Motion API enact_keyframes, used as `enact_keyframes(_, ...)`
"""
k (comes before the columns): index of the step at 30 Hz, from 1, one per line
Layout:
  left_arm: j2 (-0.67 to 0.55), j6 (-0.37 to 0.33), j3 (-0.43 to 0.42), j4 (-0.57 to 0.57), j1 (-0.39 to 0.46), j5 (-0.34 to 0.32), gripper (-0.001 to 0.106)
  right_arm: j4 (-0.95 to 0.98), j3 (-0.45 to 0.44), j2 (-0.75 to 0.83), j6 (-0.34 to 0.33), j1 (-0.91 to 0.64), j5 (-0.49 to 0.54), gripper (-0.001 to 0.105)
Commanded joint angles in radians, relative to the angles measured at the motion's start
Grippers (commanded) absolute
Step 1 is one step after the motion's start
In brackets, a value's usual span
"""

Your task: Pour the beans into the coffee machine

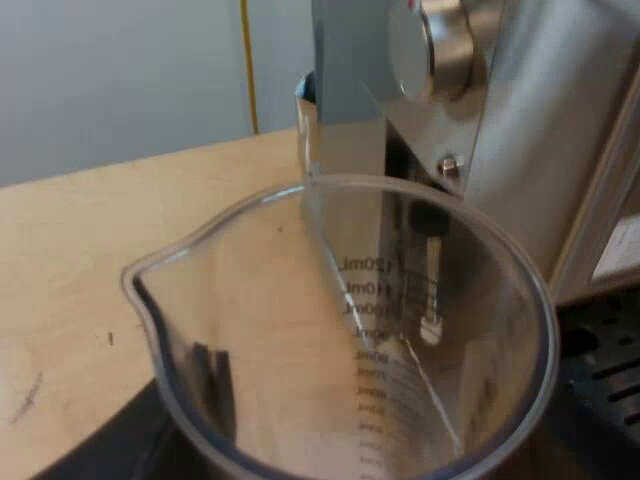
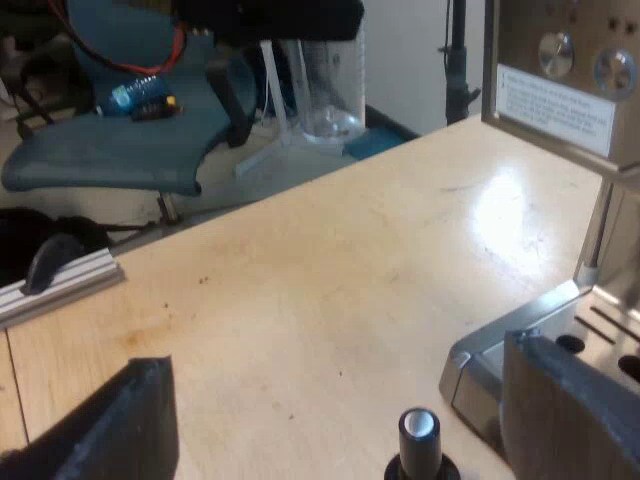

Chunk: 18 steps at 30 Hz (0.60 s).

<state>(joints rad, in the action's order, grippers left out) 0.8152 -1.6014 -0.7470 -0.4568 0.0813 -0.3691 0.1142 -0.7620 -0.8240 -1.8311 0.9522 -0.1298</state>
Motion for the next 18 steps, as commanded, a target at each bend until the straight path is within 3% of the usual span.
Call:
enact_keyframes(1,-0.008,-0.010,0.056,0.090,0.000,-0.010,0.028,-0.013,-0.015,-0.018,-0.013,0.002,-0.001,0.068)
enact_keyframes(9,-0.008,-0.017,0.173,0.219,0.000,-0.010,0.028,-0.013,-0.015,-0.088,-0.013,0.002,0.072,0.068)
enact_keyframes(18,-0.008,-0.017,0.266,0.332,0.000,-0.010,0.028,-0.037,-0.015,-0.186,-0.004,0.002,0.075,0.068)
